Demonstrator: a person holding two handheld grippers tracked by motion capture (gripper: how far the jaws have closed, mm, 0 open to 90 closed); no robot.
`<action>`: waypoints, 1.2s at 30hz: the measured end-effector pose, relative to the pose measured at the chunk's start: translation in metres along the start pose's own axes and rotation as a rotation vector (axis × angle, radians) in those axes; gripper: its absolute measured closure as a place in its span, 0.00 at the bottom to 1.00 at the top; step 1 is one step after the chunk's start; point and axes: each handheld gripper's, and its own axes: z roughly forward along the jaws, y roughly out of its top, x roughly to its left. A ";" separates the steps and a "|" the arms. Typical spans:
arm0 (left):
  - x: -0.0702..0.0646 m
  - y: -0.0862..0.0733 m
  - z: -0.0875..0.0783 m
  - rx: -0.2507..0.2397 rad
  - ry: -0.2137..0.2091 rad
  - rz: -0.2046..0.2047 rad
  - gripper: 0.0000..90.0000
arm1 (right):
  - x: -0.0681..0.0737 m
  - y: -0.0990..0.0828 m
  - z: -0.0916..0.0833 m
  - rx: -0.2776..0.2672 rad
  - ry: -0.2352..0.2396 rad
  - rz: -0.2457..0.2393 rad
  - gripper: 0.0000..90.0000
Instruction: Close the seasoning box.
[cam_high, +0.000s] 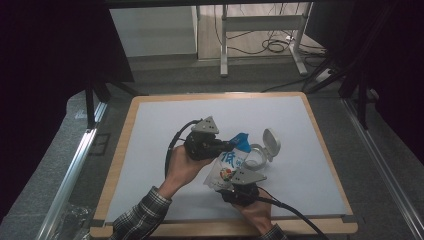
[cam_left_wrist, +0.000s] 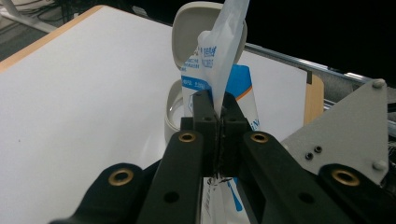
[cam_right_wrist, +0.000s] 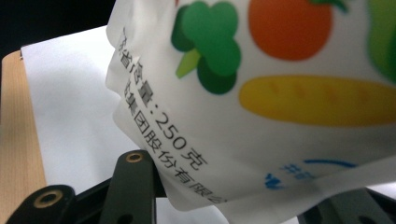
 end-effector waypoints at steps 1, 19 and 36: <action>0.000 0.001 0.002 0.006 0.001 0.006 0.99 | 0.000 0.000 0.000 0.006 0.005 -0.007 0.62; -0.001 0.013 0.019 0.028 -0.003 0.025 0.99 | -0.002 0.002 -0.002 -0.008 0.071 0.015 0.64; -0.003 0.022 0.034 0.053 0.008 0.034 0.98 | -0.004 0.004 -0.005 -0.032 0.129 0.050 0.67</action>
